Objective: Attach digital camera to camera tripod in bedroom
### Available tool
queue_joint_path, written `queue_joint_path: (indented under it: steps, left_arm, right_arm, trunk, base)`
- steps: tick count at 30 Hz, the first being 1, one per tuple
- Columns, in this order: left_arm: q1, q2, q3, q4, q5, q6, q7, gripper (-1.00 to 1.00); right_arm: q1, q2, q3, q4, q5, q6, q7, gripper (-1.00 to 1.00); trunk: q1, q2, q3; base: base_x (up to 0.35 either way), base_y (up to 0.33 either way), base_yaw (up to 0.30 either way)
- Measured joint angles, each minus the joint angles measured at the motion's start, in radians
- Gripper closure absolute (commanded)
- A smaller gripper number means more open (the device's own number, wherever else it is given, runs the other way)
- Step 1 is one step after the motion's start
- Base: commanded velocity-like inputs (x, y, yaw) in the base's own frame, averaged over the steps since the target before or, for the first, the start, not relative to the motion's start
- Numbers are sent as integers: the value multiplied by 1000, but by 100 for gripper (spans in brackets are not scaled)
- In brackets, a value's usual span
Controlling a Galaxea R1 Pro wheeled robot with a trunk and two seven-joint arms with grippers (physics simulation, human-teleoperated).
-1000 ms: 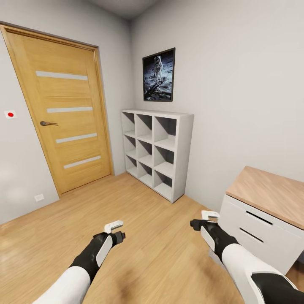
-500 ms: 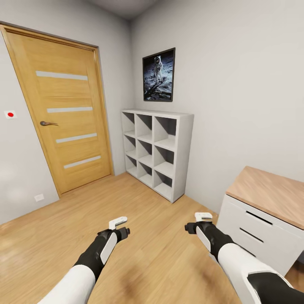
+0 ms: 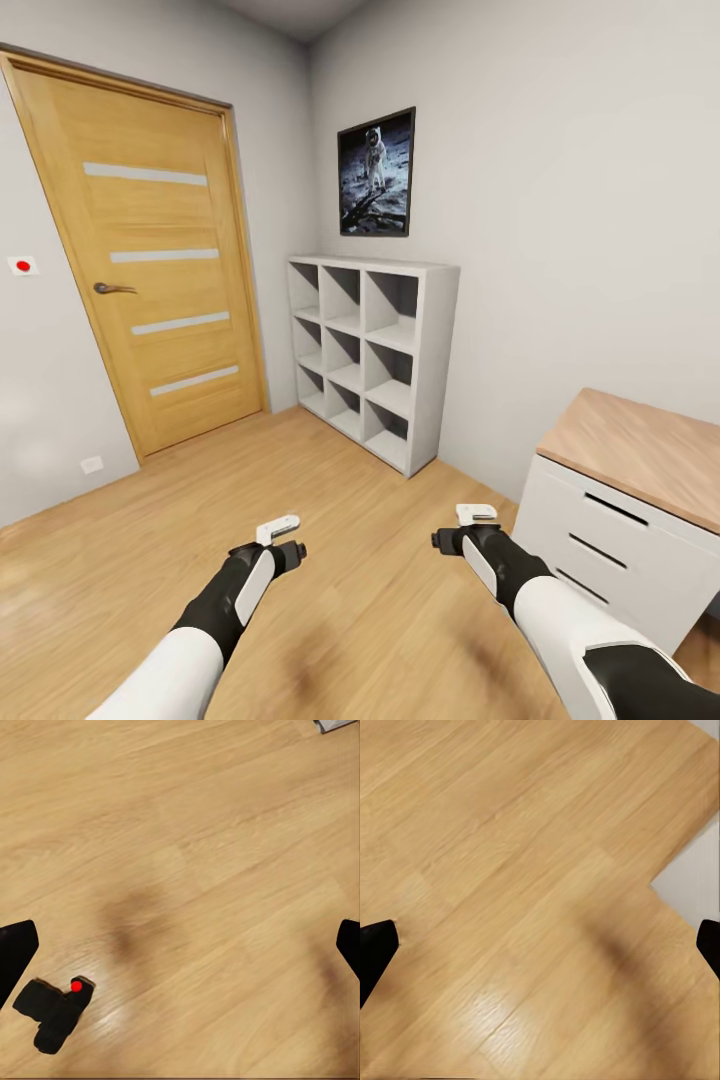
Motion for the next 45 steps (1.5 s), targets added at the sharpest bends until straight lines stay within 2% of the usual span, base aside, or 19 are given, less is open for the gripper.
queue_joint_path:
  steps: [6, 11, 20, 26, 33, 34, 36, 45]
  left_arm:
    - [0, 1, 0, -1, -1, 8, 0, -100]
    - [0, 1, 0, -1, 0, 9, 0, -100]
    - [0, 8, 2, 2, 1, 11, 0, -100]
    - [0, 17, 3, 1, 1, 18, 0, -100]
    - [0, 35, 4, 2, 1, 42, 0, -100]
    - [0, 50, 3, 4, 0, 51, -1, -100]
    - [0, 55, 3, 6, 2, 52, 0, -100]
    - [0, 57, 3, 4, 2, 88, 8, -100]
  right_arm:
    - [0, -3, 1, 3, -1, 6, 71, -100]
    - [0, -3, 1, 5, -2, 28, 95, -100]
    - [0, -2, 2, 4, 4, 46, 105, -100]
    - [0, -2, 1, 1, 4, 90, 107, -100]
    - [0, -3, 1, 1, 2, 98, 106, -100]
    - [0, -4, 0, 1, 2, 99, 106, -100]
    - [0, -4, 0, 2, 2, 99, 106, -100]
    - [0, -4, -1, 2, 2, 99, 106, -100]
  trunk:
    - [23, -42, -19]
    - [42, -77, -34]
    - [77, -140, -63]
    - [100, -182, -82]
    - [127, -231, -103]
    - [130, -238, -107]
    - [138, -252, -113]
    - [173, -315, -141]
  base:
    - [0, 0, 0]
    - [0, 0, 0]
    - [0, 0, 0]
    - [0, 0, 0]
    - [0, 0, 0]
    - [0, 0, 0]
    - [0, 0, 0]
    - [0, 0, 0]
